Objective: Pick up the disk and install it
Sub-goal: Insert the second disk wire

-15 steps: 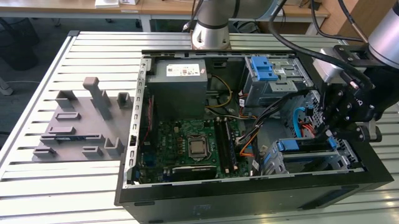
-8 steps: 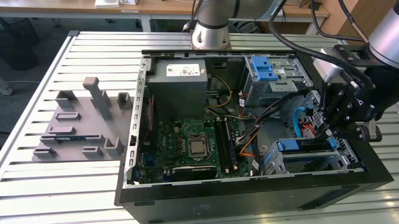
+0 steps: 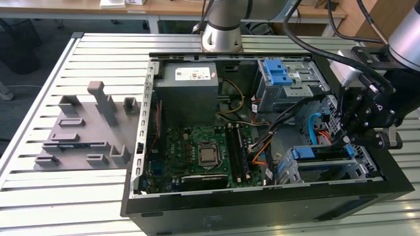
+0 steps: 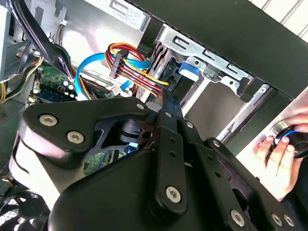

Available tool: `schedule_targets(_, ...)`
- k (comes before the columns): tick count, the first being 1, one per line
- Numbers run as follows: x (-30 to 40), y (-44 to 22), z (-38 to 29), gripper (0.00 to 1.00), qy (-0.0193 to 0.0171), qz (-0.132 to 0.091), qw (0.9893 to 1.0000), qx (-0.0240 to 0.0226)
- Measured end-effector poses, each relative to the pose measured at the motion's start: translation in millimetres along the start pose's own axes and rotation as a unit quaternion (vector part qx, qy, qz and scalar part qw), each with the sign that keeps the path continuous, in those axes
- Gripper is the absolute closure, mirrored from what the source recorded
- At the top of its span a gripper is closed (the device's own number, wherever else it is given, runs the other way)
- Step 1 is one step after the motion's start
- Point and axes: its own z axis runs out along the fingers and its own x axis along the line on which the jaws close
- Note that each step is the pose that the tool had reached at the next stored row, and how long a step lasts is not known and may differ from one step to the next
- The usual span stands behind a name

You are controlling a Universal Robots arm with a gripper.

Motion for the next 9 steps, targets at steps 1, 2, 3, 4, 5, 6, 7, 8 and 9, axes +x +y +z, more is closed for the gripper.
schedule_targets(1, 0.0, 0.0, 0.0, 0.89, 0.0, 0.0, 1.0, 0.0001)
schedule_targets(2, 0.0, 0.0, 0.0, 0.89, 0.0, 0.0, 1.0, 0.0001)
schedule_targets(3, 0.0, 0.0, 0.0, 0.89, 0.0, 0.0, 1.0, 0.0003)
schedule_targets(4, 0.0, 0.3, 0.0, 0.89, -0.0003, 0.0, 1.0, 0.0005)
schedule_targets(5, 0.0, 1.2, -0.1, 0.89, -0.0003, 0.0, 1.0, 0.0007)
schedule_targets(6, 0.1, 2.6, -0.1, 0.89, -0.0004, 0.0, 1.0, 0.0009)
schedule_targets(7, 0.2, 4.0, 0.0, 0.89, -0.0005, 0.0, 1.0, 0.0011)
schedule_targets(8, 0.2, 5.5, 0.1, 0.89, -0.0005, 0.0, 1.0, 0.0014)
schedule_targets(9, 0.3, 6.6, 0.1, 0.89, -0.0005, 0.0, 1.0, 0.0017)
